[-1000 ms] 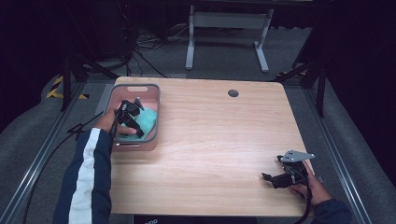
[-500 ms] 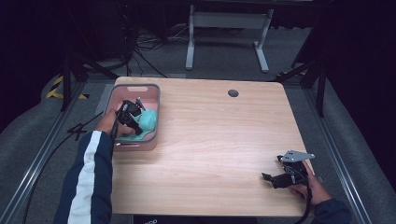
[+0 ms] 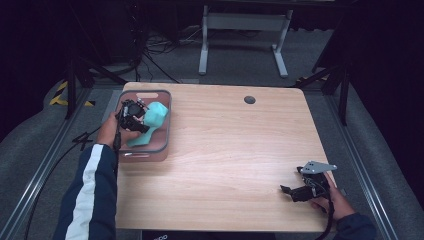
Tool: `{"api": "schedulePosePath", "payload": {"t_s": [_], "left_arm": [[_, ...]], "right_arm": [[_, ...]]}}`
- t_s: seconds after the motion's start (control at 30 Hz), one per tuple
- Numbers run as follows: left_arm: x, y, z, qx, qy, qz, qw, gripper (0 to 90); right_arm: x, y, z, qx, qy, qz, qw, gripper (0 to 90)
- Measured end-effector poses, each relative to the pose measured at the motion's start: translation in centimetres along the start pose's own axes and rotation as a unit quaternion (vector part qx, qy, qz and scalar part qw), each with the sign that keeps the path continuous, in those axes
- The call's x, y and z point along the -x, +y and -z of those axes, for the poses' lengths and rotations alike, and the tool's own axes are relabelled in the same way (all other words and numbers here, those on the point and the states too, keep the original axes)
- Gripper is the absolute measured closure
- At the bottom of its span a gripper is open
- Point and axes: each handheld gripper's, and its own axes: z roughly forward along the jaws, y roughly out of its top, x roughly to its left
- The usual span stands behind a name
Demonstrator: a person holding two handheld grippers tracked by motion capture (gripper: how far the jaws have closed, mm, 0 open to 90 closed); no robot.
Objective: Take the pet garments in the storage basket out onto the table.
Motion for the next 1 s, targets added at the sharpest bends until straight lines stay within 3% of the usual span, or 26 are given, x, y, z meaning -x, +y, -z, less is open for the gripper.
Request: {"api": "schedulePosePath", "payload": {"t_s": [0.23, 0.27, 0.37, 0.63, 1.0], "left_arm": [[-0.1, -0.6, 1.9, 0.041, 0.015, 0.009, 0.9990, 72.0], [-0.1, -0.8, 2.4, 0.059, 0.019, 0.011, 0.9980, 72.1], [-0.1, -1.0, 2.9, 0.069, 0.022, 0.017, 0.9972, 72.1], [0.4, -1.8, 4.8, 0.128, 0.027, 0.026, 0.9910, 72.2], [1.6, -2.0, 7.0, 0.174, 0.026, 0.007, 0.9843, 72.3]], "right_arm": [[0.0, 0.0, 0.0, 0.000, 0.000, 0.000, 1.0000, 0.4], [0.0, 0.0, 0.0, 0.000, 0.000, 0.000, 1.0000, 0.4], [0.0, 0.0, 0.0, 0.000, 0.000, 0.000, 1.0000, 0.5], [0.0, 0.0, 0.0, 0.000, 0.000, 0.000, 1.0000, 0.5], [0.0, 0.0, 0.0, 0.000, 0.000, -0.002, 1.0000, 0.4]]}}
